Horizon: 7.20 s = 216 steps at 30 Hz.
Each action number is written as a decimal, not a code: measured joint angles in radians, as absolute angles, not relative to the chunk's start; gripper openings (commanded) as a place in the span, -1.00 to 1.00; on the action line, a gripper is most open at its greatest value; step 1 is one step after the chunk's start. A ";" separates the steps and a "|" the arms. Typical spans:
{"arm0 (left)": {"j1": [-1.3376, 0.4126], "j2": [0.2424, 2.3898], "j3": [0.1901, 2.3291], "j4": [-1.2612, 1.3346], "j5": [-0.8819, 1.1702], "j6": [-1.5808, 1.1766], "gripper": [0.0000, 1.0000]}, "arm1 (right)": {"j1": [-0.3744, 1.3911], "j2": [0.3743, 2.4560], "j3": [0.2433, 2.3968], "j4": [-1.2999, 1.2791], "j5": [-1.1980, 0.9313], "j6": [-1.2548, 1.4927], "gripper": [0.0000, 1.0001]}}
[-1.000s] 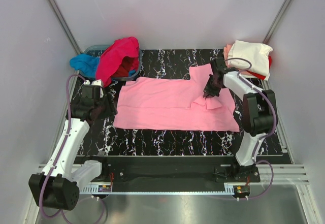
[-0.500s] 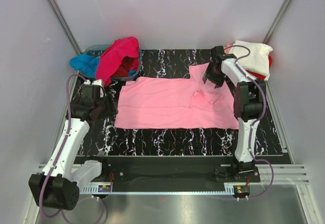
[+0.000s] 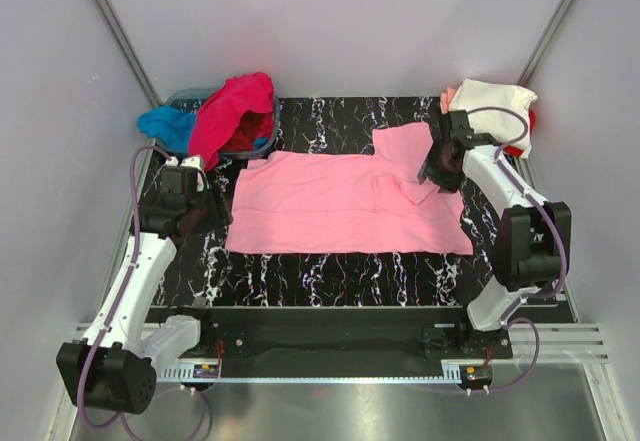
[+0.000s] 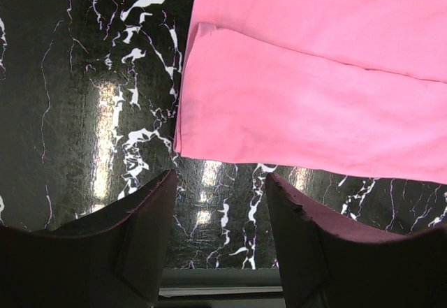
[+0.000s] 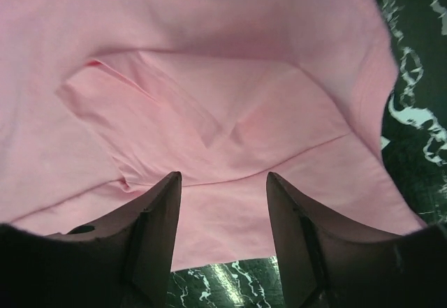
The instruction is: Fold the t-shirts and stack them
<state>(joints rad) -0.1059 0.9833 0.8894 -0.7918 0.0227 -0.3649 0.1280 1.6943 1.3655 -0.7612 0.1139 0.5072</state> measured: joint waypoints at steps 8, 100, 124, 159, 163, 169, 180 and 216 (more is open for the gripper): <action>-0.106 0.983 0.889 -0.792 0.022 -0.365 0.16 | 0.126 1.779 1.227 -0.672 -0.004 0.532 0.16; -0.128 0.991 0.875 -0.791 0.017 -0.366 0.16 | 0.110 1.656 1.544 -0.356 -0.252 0.233 -1.00; -0.244 1.299 0.672 -0.505 0.019 -0.629 0.10 | 0.111 0.999 0.940 -0.566 0.078 0.450 -1.00; -0.364 1.717 1.390 -0.583 -0.200 -0.478 0.26 | -0.016 0.891 0.864 -0.647 0.141 0.610 -1.00; -0.360 1.961 1.568 -0.600 -0.213 -0.429 0.27 | -0.016 0.864 0.836 -0.617 0.079 0.611 -1.00; -0.362 2.167 1.752 -0.624 -0.230 -0.405 0.37 | -0.016 0.844 0.793 -0.594 0.019 0.606 -1.00; -0.372 2.358 1.964 -0.709 -0.332 -0.436 0.35 | -0.016 0.813 0.740 -0.563 -0.032 0.584 -1.00; -0.297 2.198 1.987 -0.969 -0.368 -0.464 -1.00 | -0.016 1.116 1.066 -0.572 -0.001 0.543 -1.00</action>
